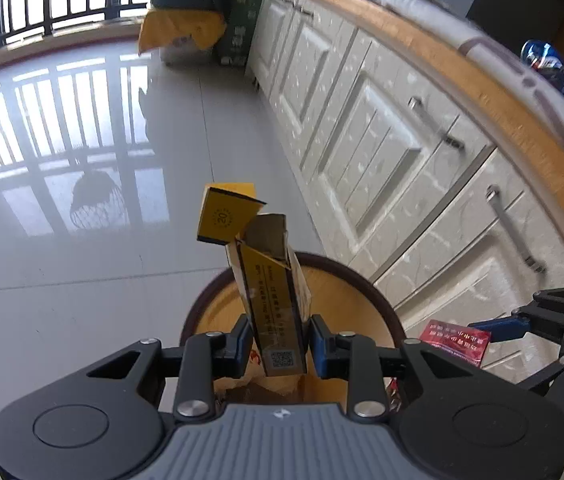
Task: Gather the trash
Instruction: 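Lift the yellow box and red pack and carry them to the wastebasket, then open left tool to drop the yellow box while right tool drops red pack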
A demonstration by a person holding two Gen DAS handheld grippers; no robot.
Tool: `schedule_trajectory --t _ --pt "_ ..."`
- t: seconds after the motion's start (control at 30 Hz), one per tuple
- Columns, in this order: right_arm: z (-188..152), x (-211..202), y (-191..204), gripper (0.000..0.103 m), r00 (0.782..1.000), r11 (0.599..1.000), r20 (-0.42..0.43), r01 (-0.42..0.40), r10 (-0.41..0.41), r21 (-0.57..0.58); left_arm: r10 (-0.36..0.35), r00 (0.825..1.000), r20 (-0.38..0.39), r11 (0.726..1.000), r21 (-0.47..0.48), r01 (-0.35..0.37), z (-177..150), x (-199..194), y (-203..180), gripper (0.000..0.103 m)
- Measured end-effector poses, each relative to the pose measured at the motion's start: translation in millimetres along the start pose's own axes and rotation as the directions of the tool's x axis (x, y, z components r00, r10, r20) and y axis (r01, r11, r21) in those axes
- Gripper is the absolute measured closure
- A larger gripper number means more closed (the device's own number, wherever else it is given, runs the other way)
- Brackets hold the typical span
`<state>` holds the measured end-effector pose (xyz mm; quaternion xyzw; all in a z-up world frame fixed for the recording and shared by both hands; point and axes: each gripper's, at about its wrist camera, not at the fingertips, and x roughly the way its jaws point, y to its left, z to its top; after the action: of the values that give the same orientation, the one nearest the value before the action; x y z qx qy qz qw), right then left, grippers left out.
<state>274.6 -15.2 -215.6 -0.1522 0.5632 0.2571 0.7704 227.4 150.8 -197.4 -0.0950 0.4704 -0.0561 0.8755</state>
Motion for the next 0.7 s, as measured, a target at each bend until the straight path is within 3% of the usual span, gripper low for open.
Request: schedule_trajectory --t 0.27,0.7 --pt "1.0 27.7 4.1 0.019 1.0 0.997 -0.01 0.029 -0.03 -0.073 -0.061 0.995 -0.081 0.995 -0.078 0.055 -9.4 44.8 4.7 0.072" --pt "-2.7 58.0 14.3 0.019 0.998 0.985 -0.062 0.011 -0.022 -0.171 -0.155 0.966 -0.207 0.973 -0.2 0.113 -29.6 106.3 2.7 0.071"
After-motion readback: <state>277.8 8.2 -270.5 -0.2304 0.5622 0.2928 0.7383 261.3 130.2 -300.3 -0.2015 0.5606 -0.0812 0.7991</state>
